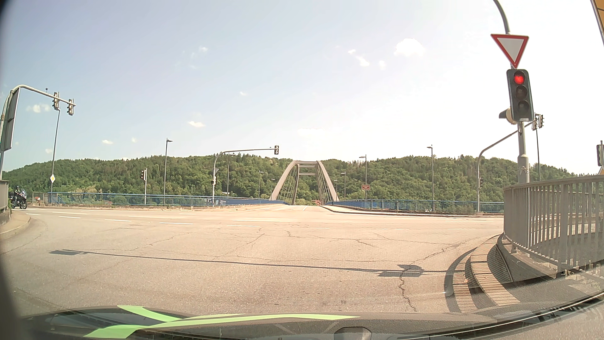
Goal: Follow the waypoints while adhering to traffic rules and regulations
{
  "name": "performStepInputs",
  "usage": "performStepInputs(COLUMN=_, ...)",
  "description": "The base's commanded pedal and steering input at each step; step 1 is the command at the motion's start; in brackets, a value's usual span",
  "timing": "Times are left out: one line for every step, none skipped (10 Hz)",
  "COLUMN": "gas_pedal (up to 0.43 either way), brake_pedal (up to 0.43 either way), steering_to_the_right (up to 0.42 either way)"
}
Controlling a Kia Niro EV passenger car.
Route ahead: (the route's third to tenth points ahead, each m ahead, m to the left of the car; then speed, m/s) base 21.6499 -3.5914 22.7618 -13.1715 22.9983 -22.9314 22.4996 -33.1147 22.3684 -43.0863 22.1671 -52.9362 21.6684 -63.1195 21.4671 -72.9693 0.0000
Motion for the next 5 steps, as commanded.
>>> performStepInputs(gas_pedal=0.000, brake_pedal=0.165, steering_to_the_right=0.027)
performStepInputs(gas_pedal=0.000, brake_pedal=0.165, steering_to_the_right=0.027)
performStepInputs(gas_pedal=0.000, brake_pedal=0.165, steering_to_the_right=0.027)
performStepInputs(gas_pedal=0.000, brake_pedal=0.165, steering_to_the_right=0.027)
performStepInputs(gas_pedal=0.000, brake_pedal=0.171, steering_to_the_right=0.027)
